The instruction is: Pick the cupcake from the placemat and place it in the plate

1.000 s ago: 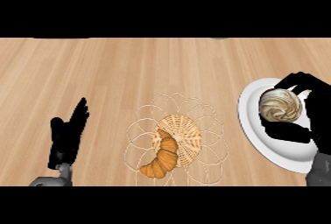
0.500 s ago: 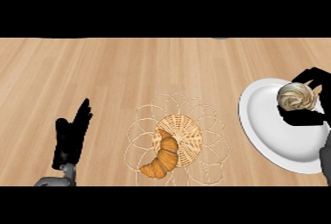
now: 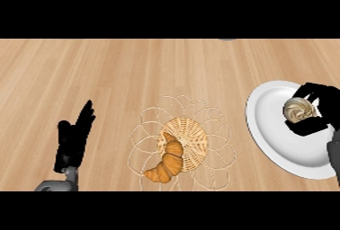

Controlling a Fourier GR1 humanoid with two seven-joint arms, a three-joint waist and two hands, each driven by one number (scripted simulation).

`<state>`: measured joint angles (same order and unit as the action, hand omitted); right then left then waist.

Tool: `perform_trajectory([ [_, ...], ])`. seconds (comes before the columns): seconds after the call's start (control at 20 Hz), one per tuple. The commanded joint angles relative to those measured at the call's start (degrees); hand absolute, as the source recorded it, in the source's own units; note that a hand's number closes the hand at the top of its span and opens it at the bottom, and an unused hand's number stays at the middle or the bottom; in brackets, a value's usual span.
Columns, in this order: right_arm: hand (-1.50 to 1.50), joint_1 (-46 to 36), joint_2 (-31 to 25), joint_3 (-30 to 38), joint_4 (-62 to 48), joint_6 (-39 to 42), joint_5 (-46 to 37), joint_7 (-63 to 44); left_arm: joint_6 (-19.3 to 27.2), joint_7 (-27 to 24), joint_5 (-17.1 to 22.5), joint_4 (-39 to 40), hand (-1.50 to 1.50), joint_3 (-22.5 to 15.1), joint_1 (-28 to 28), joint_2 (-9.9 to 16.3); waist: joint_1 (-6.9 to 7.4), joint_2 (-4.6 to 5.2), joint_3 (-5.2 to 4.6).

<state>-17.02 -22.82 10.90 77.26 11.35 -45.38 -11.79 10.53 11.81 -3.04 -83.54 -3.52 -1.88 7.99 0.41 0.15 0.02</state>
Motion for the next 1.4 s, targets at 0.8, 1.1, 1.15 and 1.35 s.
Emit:
perform_trajectory([
  [0.8,-1.5,-2.6,0.8,21.5,-7.1,10.3,32.9,19.7,-1.3,1.5,0.7,-3.1,0.0,1.3,1.9,0.3,-1.07,-0.44,0.01],
  [1.1,-1.5,3.6,-1.0,23.4,-7.6,18.2,39.8,22.3,0.2,2.4,-1.8,-4.5,0.0,0.2,1.6,-0.8,-0.64,-0.3,0.0],
  [1.15,-1.5,0.4,-3.4,23.4,-13.0,17.8,39.9,24.3,-0.5,0.9,-1.1,0.1,0.0,1.1,-0.6,-1.6,-0.41,-0.14,0.0],
  [1.35,-1.5,2.0,-3.7,23.2,-13.3,18.1,41.9,28.5,-1.6,3.2,-1.0,-3.5,0.0,1.4,1.2,-1.0,-0.3,-0.17,0.0],
])
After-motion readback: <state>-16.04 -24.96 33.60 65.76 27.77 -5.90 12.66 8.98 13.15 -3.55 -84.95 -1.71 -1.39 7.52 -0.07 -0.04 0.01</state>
